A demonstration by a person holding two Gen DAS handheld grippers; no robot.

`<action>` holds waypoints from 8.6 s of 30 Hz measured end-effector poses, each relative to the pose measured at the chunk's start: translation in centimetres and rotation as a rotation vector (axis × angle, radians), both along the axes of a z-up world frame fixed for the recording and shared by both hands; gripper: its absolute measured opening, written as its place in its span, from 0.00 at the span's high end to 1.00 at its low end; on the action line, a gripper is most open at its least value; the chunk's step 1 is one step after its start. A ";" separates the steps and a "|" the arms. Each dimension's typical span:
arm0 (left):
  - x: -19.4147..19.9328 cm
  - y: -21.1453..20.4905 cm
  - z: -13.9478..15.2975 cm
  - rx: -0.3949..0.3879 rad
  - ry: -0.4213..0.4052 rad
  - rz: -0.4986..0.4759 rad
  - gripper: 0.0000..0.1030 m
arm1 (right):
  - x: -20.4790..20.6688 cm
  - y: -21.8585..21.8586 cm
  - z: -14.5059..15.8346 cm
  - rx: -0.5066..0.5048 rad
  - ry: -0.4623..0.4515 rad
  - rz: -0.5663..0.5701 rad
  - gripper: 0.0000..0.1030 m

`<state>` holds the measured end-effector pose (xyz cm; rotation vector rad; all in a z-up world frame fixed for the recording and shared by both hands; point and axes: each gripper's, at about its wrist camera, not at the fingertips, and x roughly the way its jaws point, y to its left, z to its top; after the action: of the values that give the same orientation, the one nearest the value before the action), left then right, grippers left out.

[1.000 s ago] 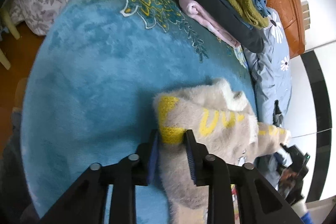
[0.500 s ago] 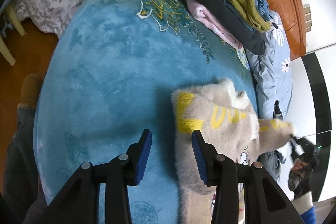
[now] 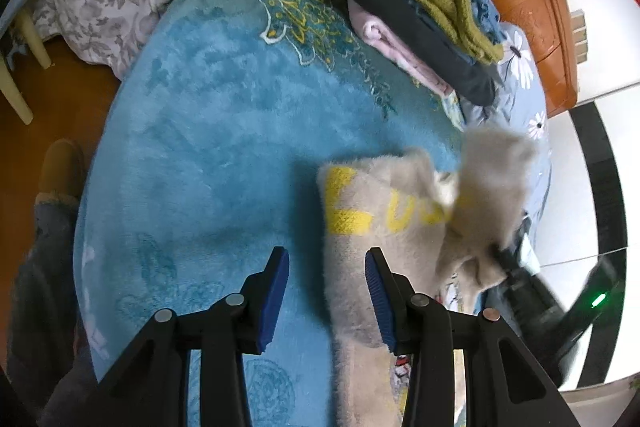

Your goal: Fold clothes

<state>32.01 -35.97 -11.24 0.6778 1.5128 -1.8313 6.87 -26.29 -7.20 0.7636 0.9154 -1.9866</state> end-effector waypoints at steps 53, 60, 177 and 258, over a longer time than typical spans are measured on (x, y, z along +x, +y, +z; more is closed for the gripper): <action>-0.9 5.7 -1.4 0.130 -0.068 -0.011 0.76 | -4.7 27.4 -2.4 -0.142 -0.551 -0.599 0.52; -4.5 11.9 -1.9 0.125 -0.187 -0.185 0.64 | -6.2 30.1 -4.5 -0.232 -0.691 -0.630 0.52; -4.1 -2.0 -3.0 0.073 -0.001 -0.004 0.29 | -20.3 14.3 -9.3 -0.659 -1.092 -0.688 0.23; -8.4 -38.7 9.4 -0.215 0.278 -0.087 0.64 | -36.1 -19.0 4.4 -0.800 -0.989 -0.455 0.54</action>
<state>23.60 -74.64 -1.84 0.4049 1.4442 -2.1891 -29.23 -45.27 -2.80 1.3081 -0.6384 -1.7335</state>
